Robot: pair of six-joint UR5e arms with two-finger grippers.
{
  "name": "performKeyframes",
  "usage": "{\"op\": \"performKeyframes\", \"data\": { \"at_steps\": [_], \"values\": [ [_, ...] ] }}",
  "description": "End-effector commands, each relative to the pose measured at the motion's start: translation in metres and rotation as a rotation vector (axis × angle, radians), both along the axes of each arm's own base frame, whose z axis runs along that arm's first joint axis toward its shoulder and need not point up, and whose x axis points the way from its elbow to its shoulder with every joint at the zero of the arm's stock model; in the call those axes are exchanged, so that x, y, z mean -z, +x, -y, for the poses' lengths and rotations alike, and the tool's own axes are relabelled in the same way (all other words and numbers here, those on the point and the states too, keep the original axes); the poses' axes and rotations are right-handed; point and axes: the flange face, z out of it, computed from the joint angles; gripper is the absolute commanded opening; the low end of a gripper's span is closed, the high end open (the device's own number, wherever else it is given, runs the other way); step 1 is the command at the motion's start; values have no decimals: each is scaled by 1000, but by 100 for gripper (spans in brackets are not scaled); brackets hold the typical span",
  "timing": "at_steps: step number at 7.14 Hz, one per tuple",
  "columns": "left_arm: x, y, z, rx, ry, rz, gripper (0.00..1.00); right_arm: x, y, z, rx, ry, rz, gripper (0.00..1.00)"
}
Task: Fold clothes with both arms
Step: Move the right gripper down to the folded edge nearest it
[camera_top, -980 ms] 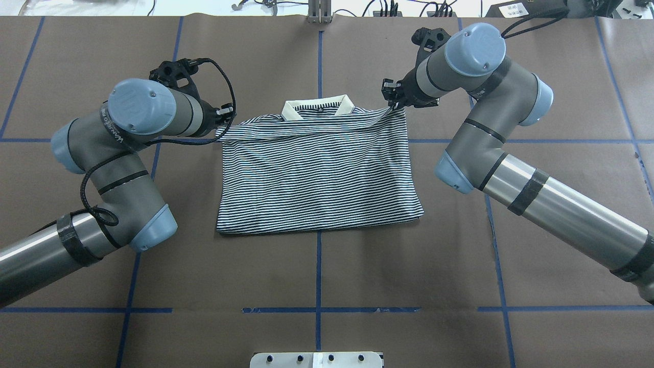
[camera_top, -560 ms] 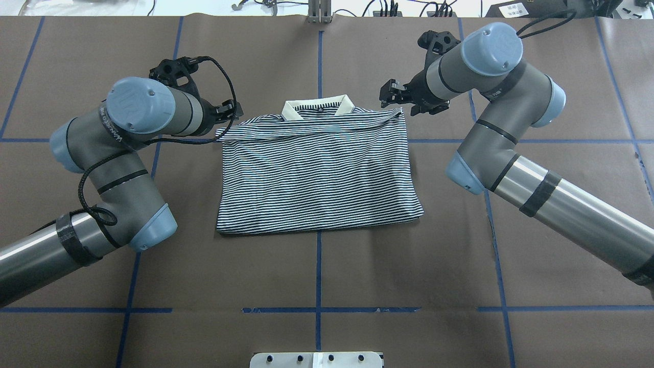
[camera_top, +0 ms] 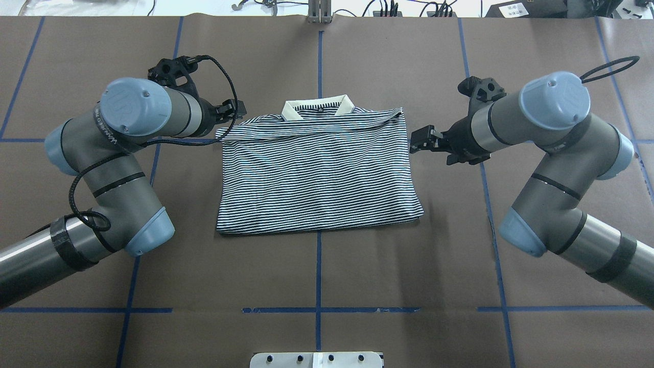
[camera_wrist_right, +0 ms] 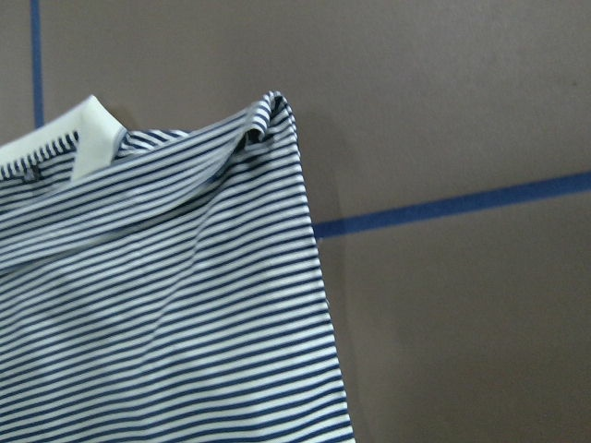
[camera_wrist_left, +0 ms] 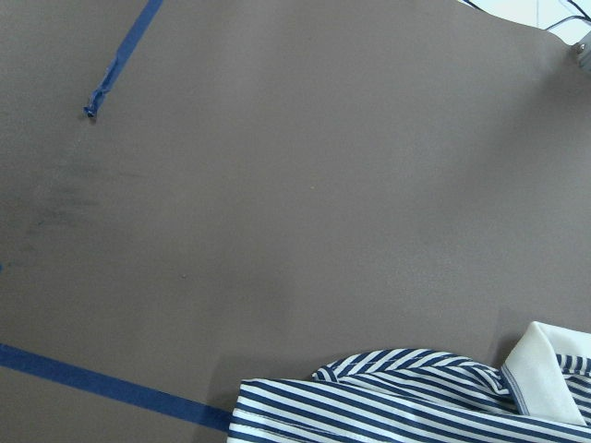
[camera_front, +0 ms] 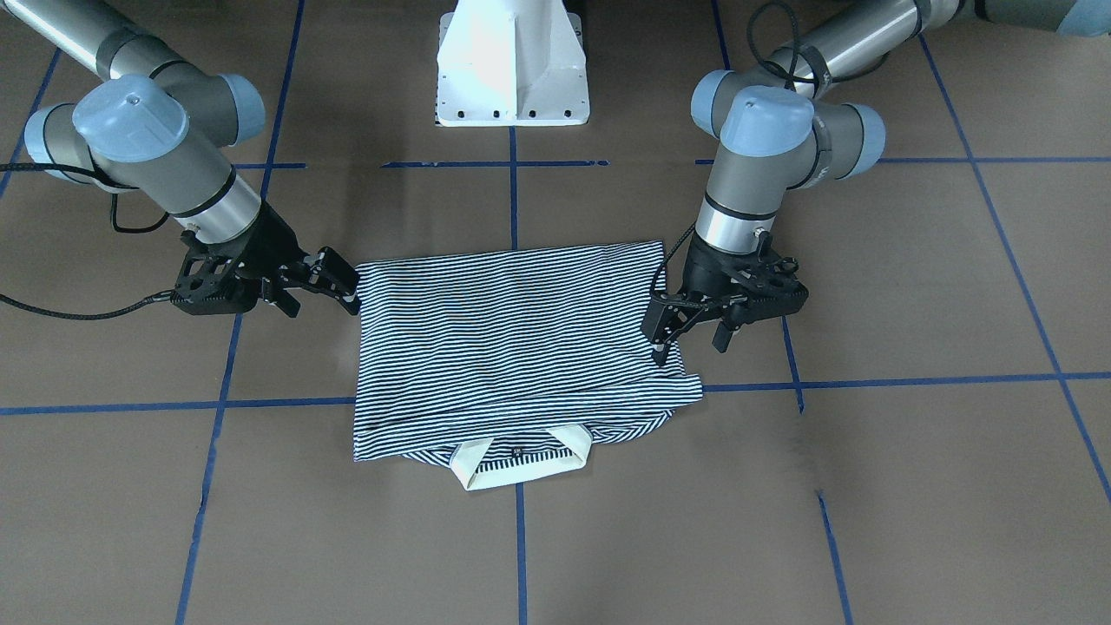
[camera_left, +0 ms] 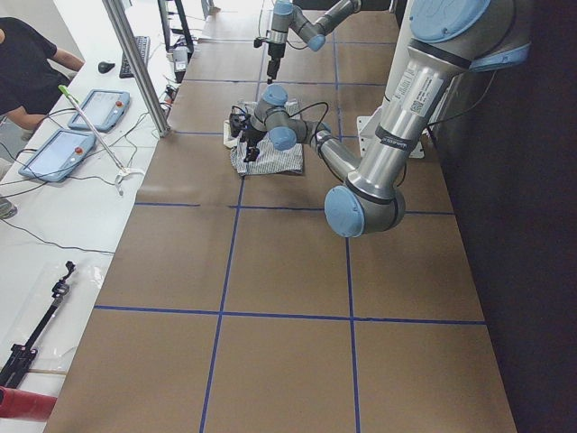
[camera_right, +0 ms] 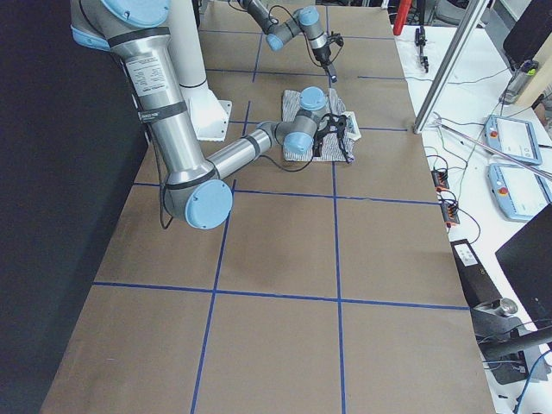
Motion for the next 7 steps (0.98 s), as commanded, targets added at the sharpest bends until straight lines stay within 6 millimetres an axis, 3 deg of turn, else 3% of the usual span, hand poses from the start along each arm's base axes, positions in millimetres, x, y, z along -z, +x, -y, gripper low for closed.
{"op": "performKeyframes", "data": {
  "at_steps": [1,2,5,7],
  "values": [
    [15,0,-12,-11,15,-23,100,-12,-45,-43,21,-13,-92,100],
    [14,0,-12,-11,16,-21,100,-15,-64,-60,45,-2,-104,100],
    [14,-2,-14,-15,19,-23,100,-15,-75,-74,68,2,-108,98],
    [17,-4,-16,-17,22,-28,100,-17,-78,-77,80,-10,-120,83]
  ]
}}
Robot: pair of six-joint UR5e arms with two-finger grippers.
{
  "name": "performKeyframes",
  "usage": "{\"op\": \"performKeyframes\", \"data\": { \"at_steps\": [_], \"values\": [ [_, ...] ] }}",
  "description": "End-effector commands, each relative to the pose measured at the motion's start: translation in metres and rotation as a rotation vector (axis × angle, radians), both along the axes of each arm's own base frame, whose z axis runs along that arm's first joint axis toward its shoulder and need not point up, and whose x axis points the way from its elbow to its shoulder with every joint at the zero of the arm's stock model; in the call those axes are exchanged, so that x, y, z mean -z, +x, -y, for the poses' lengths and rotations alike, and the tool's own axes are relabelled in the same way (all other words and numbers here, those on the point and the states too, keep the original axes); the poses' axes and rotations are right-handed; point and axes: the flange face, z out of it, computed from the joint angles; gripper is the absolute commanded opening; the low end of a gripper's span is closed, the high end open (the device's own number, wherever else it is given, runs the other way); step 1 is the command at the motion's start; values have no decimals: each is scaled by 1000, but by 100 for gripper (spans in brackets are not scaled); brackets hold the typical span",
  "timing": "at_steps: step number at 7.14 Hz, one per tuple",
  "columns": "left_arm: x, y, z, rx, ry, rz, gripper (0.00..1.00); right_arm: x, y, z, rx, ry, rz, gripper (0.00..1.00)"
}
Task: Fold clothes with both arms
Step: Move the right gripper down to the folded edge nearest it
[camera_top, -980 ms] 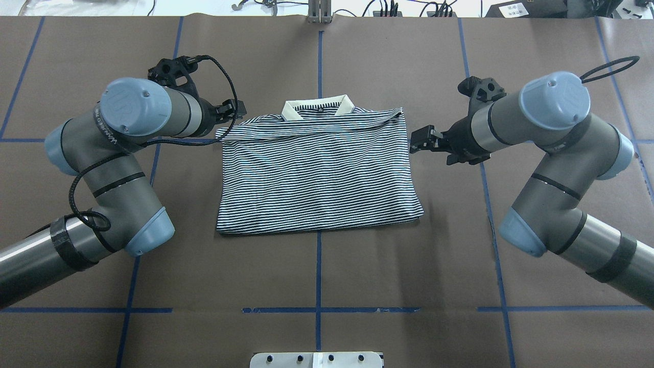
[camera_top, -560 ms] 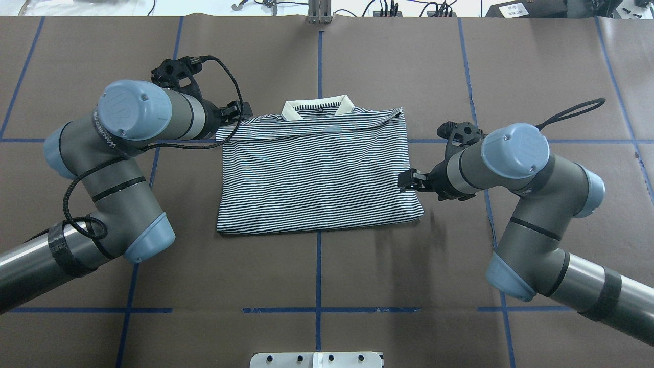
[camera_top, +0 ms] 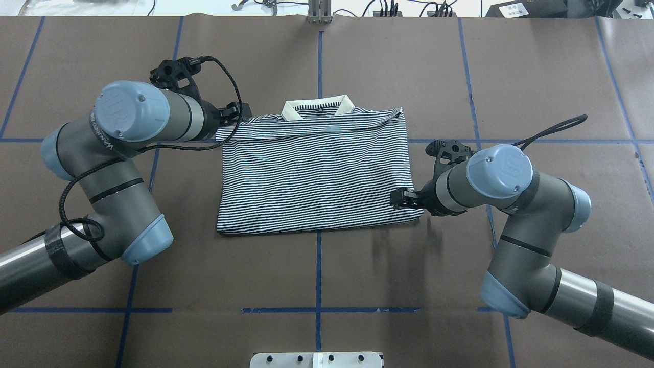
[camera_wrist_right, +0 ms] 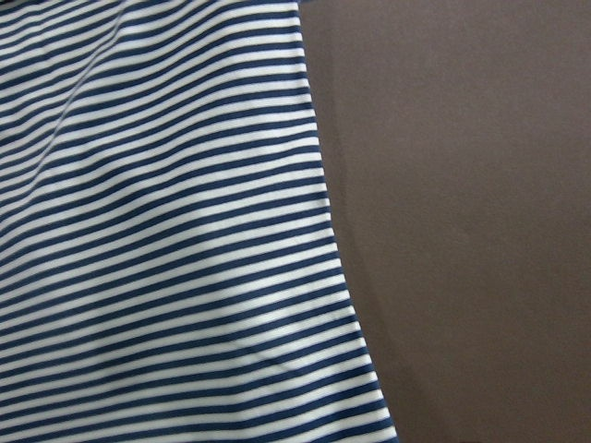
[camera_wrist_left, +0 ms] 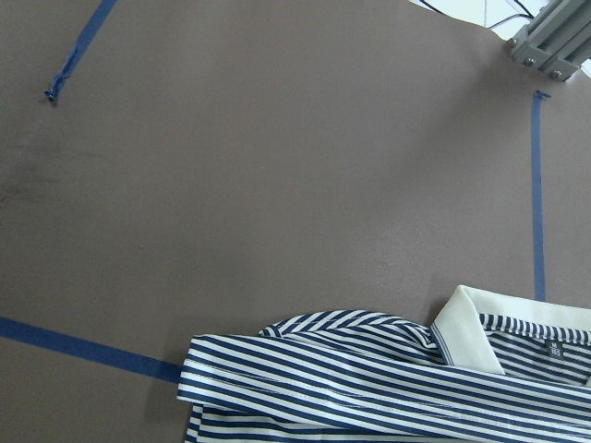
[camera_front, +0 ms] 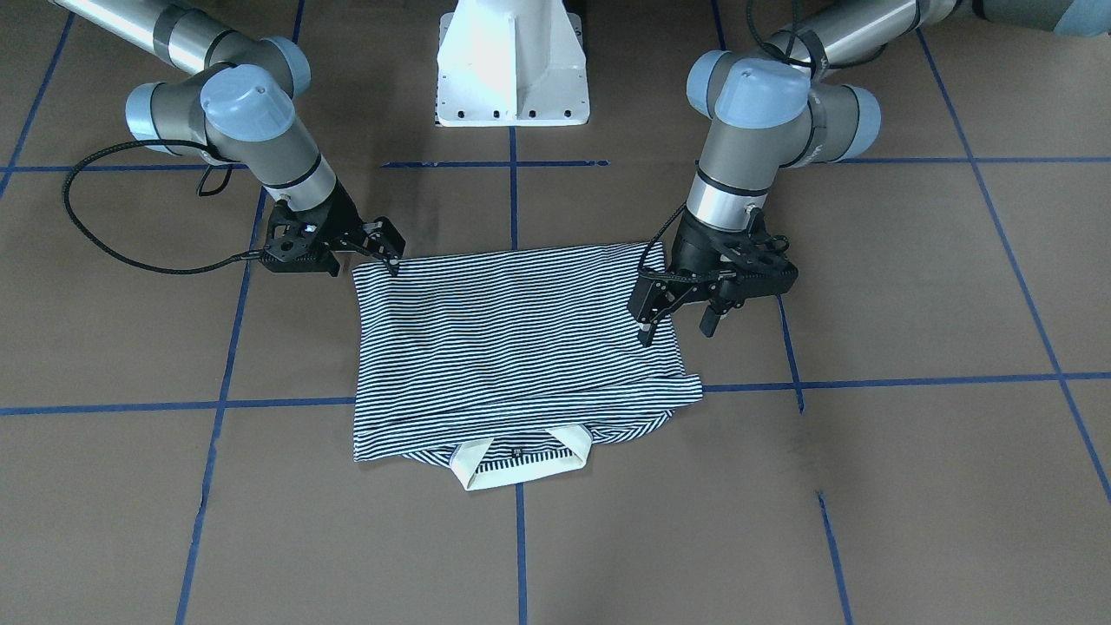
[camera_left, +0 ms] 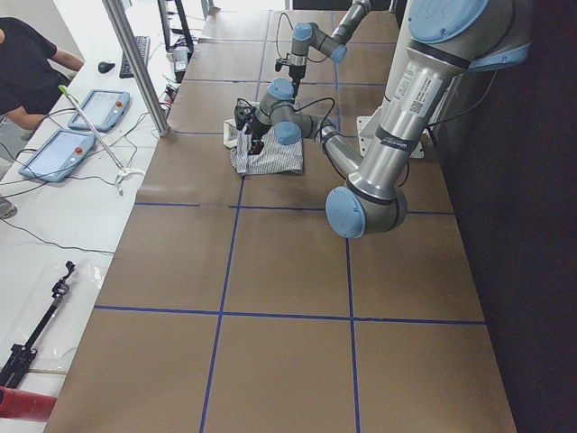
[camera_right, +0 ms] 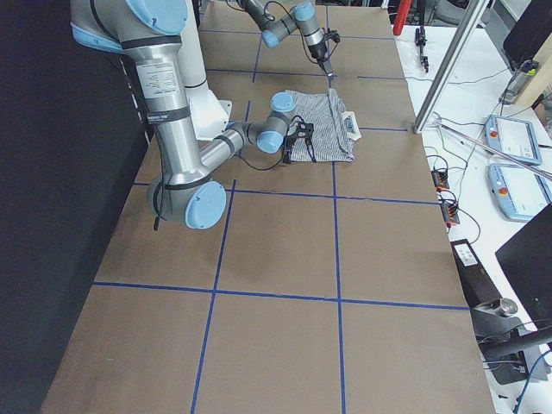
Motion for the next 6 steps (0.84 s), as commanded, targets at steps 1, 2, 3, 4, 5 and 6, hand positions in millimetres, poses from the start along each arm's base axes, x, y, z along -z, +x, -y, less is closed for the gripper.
{"op": "performKeyframes", "data": {
  "at_steps": [1,2,3,4,5,6],
  "values": [
    [1,-1,-1,0,2,-2,100,-2,-3,-3,10,-8,-7,82],
    [4,-2,-2,0,6,-7,100,-4,-5,-4,13,-10,-11,81],
    [4,-2,-2,-2,8,-6,100,-3,-6,-5,16,-11,-10,76],
    [4,-2,-2,-2,9,-5,100,-3,-6,-5,17,-10,-10,61],
    [5,-2,-2,-2,10,-6,100,-1,-6,-6,22,-11,-6,31],
    [7,-3,-3,-2,13,-10,100,-1,-6,-6,32,-22,-5,3]
  ]
}}
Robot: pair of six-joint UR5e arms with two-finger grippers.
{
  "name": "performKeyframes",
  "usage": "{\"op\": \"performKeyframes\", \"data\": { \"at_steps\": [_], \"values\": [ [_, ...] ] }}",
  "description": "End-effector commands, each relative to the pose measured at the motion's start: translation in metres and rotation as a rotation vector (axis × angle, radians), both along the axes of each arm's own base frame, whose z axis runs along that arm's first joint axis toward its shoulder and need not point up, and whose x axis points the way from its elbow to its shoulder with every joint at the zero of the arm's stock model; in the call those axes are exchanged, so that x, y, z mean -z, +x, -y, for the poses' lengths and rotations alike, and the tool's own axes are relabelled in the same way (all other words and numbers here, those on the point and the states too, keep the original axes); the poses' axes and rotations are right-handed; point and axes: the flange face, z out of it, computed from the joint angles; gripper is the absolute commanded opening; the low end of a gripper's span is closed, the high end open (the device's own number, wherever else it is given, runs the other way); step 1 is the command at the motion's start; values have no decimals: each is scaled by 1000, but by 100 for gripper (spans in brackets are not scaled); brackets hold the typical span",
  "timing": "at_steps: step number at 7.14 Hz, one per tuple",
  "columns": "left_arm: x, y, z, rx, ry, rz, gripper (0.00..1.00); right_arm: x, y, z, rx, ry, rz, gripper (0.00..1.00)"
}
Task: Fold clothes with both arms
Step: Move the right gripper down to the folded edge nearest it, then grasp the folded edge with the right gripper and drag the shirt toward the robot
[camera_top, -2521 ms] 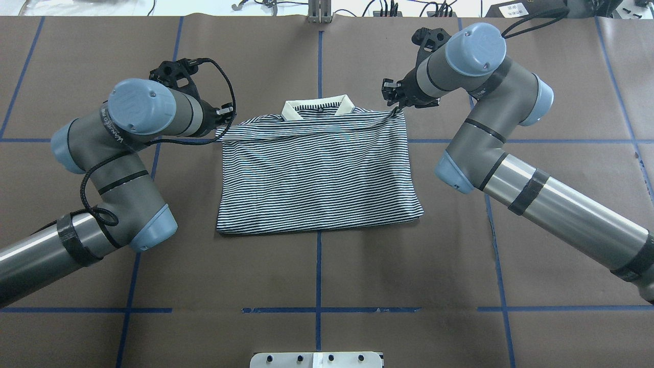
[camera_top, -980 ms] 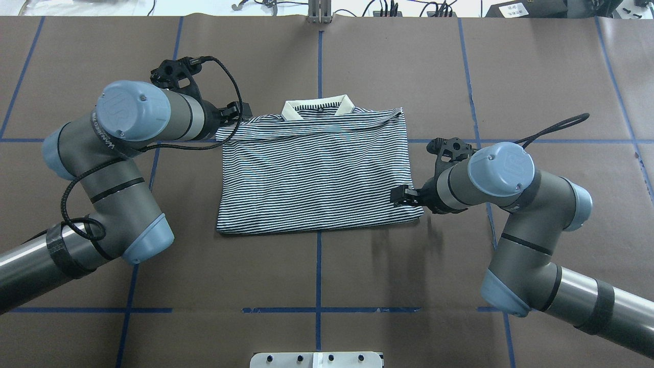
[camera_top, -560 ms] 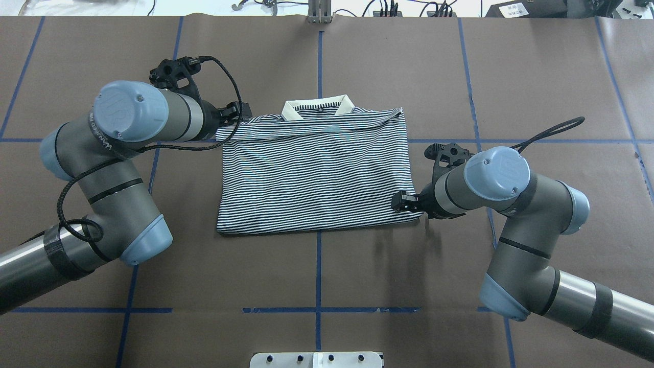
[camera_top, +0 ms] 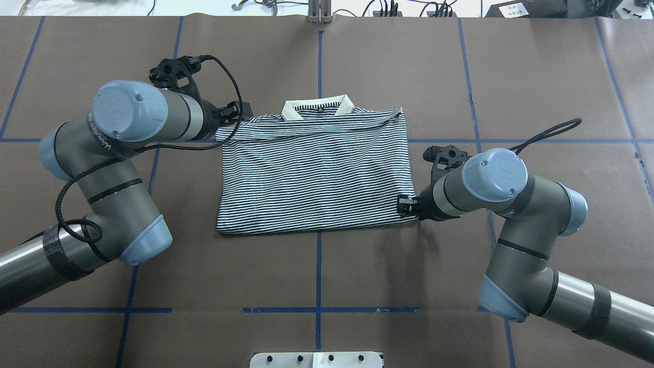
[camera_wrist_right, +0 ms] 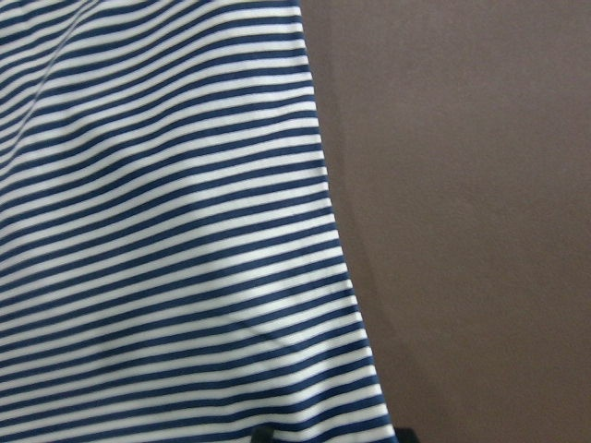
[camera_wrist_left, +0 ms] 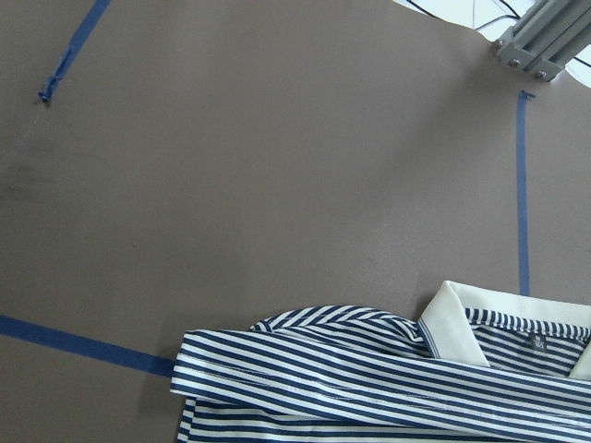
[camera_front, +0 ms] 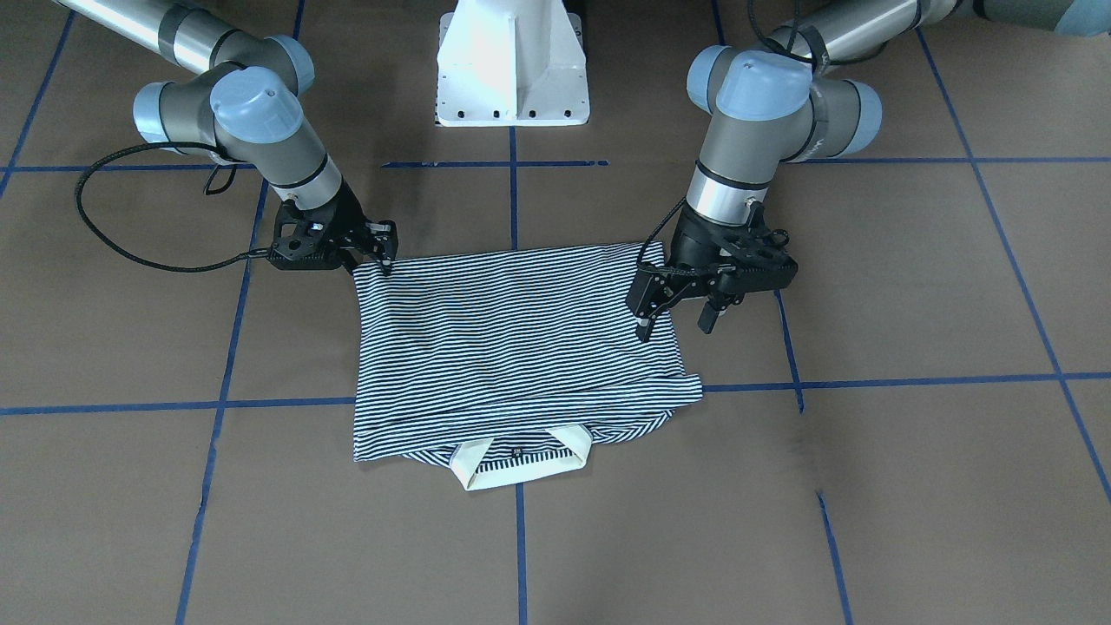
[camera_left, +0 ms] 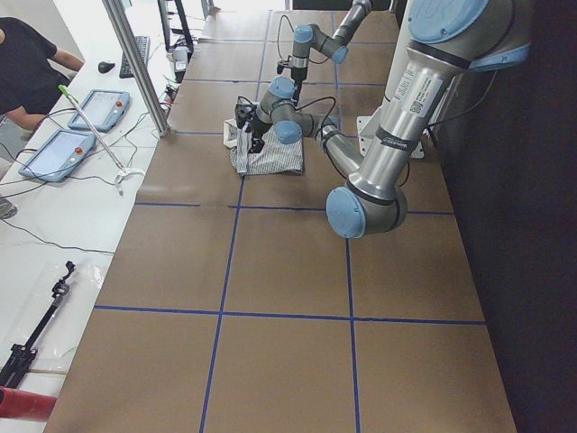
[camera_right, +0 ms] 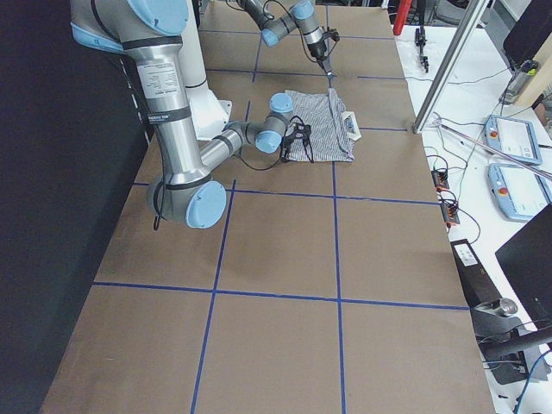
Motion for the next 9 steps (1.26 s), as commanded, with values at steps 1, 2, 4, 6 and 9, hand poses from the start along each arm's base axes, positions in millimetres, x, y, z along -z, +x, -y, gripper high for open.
{"op": "performKeyframes", "data": {
  "at_steps": [1,2,4,6,9],
  "values": [
    [3,-1,-1,-1,4,-6,100,5,0,-1,15,-18,-3,0],
    [5,-2,-2,-1,6,-8,100,6,3,-1,12,-15,0,0],
    [18,-8,-7,1,20,-32,100,-1,35,-19,6,-9,2,0],
    [20,-7,-7,-1,23,-36,100,-21,67,-56,38,-26,-17,0],
    [25,-7,-10,-13,23,-45,100,-20,63,-163,168,-183,-10,0]
  ]
}}
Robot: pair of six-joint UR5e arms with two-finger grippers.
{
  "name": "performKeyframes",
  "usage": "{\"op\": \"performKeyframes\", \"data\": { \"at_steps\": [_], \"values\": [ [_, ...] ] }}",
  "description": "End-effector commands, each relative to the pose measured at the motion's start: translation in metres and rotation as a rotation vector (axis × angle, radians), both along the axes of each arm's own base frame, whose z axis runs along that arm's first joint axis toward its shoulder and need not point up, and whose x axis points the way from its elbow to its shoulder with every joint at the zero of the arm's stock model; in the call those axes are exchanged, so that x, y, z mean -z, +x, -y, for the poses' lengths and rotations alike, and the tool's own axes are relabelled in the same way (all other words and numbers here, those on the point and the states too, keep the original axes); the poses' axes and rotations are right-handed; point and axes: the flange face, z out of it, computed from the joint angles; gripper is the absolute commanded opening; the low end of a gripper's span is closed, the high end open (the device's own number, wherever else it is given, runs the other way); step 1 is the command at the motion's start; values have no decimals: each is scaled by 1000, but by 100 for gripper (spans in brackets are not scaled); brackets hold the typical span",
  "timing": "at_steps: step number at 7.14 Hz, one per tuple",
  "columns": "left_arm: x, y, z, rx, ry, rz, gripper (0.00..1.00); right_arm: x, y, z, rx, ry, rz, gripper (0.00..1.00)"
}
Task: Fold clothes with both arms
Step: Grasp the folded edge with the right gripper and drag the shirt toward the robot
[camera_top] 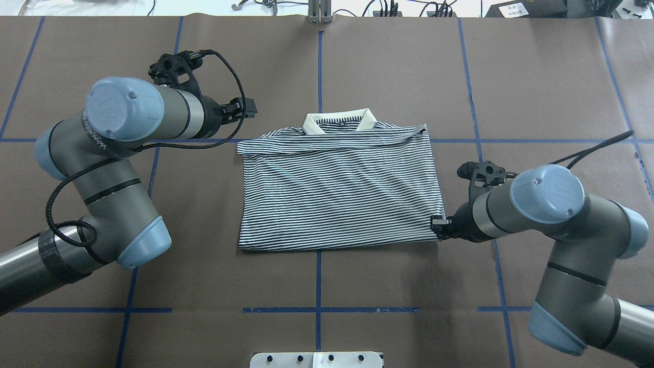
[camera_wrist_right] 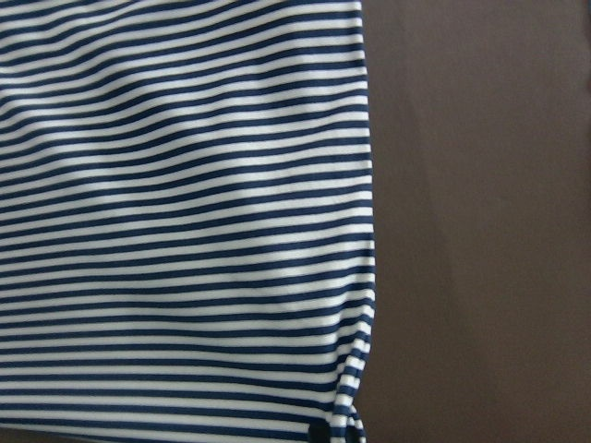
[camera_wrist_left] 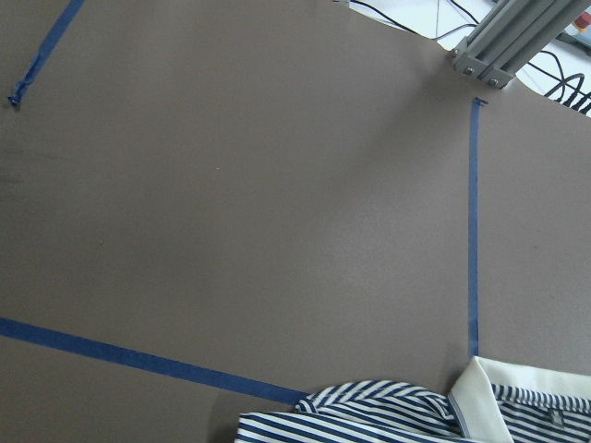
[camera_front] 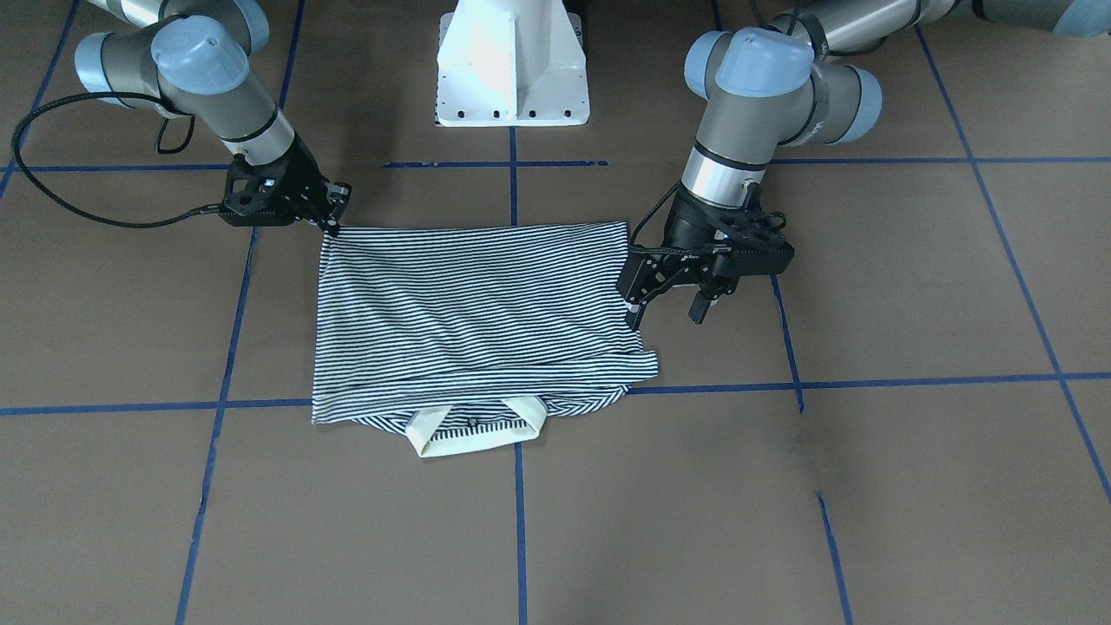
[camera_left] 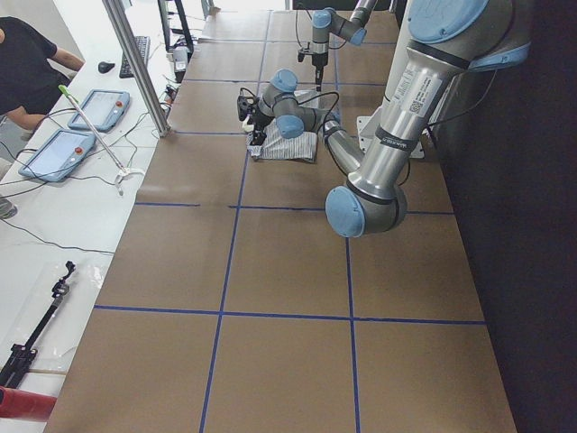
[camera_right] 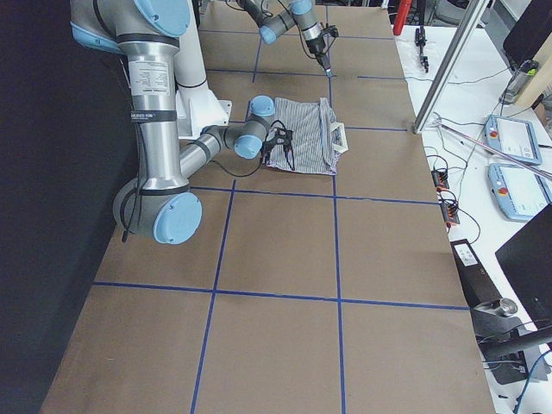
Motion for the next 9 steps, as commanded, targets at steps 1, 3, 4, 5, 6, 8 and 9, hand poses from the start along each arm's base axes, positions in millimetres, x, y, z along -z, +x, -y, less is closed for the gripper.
{"op": "performKeyframes", "data": {
  "at_steps": [1,3,4,5,6,8,9],
  "values": [
    [5,1,-4,-12,3,-11,100,4,-3,-69,82,-97,-6,0],
    [5,9,-12,-29,-2,-3,100,3,-5,-92,101,-142,-20,99],
    [5,15,-20,-58,-22,10,100,12,-2,-93,83,-144,-5,100],
    [16,21,-43,-130,-40,-15,100,26,2,-91,67,-135,22,100],
    [23,36,-76,-159,-137,8,100,29,9,-71,-8,-127,32,100],
    [10,83,-138,-149,-342,-3,100,49,20,-28,-116,-98,87,100],
    [-1,114,-176,-150,-412,21,100,55,31,-9,-156,-86,102,100]
  ]
}}
